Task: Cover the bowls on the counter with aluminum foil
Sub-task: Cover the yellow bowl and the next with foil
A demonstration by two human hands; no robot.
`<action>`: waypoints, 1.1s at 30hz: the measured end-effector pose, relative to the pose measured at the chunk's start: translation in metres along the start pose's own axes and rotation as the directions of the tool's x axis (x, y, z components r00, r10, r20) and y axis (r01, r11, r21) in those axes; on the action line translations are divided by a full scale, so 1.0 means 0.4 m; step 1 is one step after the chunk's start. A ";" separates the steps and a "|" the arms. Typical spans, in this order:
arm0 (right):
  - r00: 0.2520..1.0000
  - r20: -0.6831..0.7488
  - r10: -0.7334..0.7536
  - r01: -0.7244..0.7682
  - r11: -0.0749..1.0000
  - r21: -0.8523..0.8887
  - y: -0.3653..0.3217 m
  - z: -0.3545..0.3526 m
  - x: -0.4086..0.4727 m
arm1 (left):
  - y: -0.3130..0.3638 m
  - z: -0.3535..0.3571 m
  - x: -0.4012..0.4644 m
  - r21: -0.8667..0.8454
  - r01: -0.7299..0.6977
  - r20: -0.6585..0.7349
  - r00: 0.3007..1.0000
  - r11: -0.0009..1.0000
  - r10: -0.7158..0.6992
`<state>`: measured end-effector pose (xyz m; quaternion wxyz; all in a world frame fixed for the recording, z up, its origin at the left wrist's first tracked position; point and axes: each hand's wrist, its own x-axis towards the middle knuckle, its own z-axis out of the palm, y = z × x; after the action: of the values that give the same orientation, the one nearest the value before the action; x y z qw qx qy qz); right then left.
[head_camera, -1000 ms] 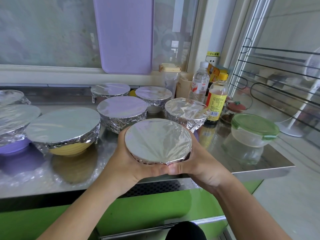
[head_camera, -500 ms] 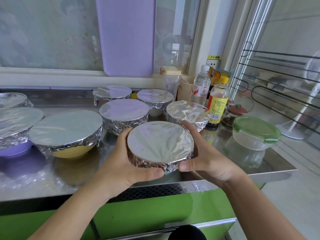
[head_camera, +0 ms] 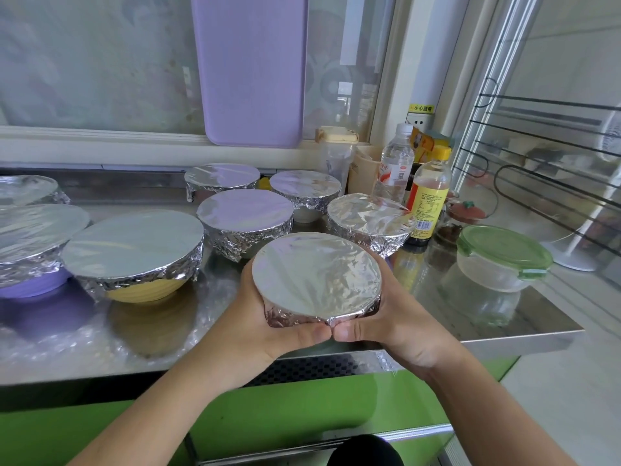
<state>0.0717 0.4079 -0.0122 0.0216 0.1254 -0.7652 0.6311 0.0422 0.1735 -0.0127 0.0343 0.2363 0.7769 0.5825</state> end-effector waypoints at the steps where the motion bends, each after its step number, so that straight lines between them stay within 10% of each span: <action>1: 1.000 -0.016 -0.008 0.008 1.000 0.002 0.001 0.002 -0.003 | 0.004 0.000 -0.007 0.025 0.007 0.009 1.000 1.000 -0.007; 14: 0.991 -0.134 0.030 -0.029 1.000 0.008 -0.016 0.033 -0.022 | 0.066 0.021 -0.049 0.025 0.133 -0.211 0.970 0.991 -0.125; 33: 0.999 0.004 0.049 -0.049 0.998 -0.041 -0.023 0.019 -0.031 | -0.021 0.069 -0.015 -0.141 -0.036 -0.259 0.966 0.989 -0.001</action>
<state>0.0869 0.4008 -0.0071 0.0069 0.1078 -0.7808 0.6154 0.0537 0.1938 -0.0304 -0.0554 0.1621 0.7284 0.6634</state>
